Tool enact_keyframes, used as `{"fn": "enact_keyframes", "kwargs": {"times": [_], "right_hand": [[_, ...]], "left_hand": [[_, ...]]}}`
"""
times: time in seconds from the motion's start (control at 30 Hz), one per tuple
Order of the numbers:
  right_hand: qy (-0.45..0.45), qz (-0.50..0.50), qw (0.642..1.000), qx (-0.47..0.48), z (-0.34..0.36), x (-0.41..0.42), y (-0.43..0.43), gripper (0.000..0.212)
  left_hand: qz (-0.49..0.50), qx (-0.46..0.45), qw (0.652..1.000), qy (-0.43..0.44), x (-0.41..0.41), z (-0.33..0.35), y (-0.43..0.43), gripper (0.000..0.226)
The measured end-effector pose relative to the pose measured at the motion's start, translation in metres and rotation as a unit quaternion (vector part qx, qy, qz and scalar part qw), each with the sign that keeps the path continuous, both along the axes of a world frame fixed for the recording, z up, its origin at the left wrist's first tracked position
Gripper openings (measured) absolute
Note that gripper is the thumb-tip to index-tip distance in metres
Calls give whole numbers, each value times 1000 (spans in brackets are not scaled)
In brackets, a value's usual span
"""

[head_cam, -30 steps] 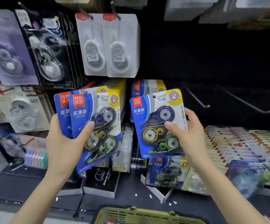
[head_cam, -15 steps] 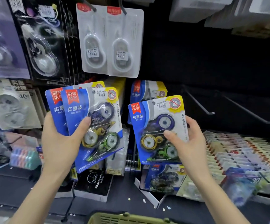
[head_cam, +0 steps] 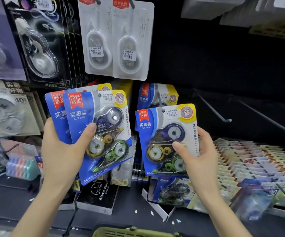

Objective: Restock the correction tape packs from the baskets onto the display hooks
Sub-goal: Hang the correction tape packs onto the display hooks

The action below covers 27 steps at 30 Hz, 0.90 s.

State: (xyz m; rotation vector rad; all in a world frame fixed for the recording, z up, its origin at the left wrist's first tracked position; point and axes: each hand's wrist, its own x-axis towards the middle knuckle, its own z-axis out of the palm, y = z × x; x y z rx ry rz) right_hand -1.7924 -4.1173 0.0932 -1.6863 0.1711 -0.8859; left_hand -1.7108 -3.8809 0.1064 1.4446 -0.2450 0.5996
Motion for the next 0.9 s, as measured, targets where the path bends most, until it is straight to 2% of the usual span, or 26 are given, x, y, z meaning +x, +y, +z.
{"fn": "enact_keyframes", "kwargs": {"times": [0.2, 0.47, 0.67, 0.9], "right_hand": [[16, 57, 997, 51, -16, 25, -16, 40], [11, 65, 992, 107, -31, 110, -38, 48], [49, 19, 997, 64, -38, 161, -53, 55], [102, -47, 994, 7, -35, 162, -51, 56]], "left_hand": [[-5, -2, 1000, -1, 1, 2, -3, 35], [0, 12, 1000, 7, 1, 1, -4, 37], [-3, 6, 1000, 24, 3, 5, -4, 36], [-2, -1, 999, 33, 4, 5, -5, 36]]}}
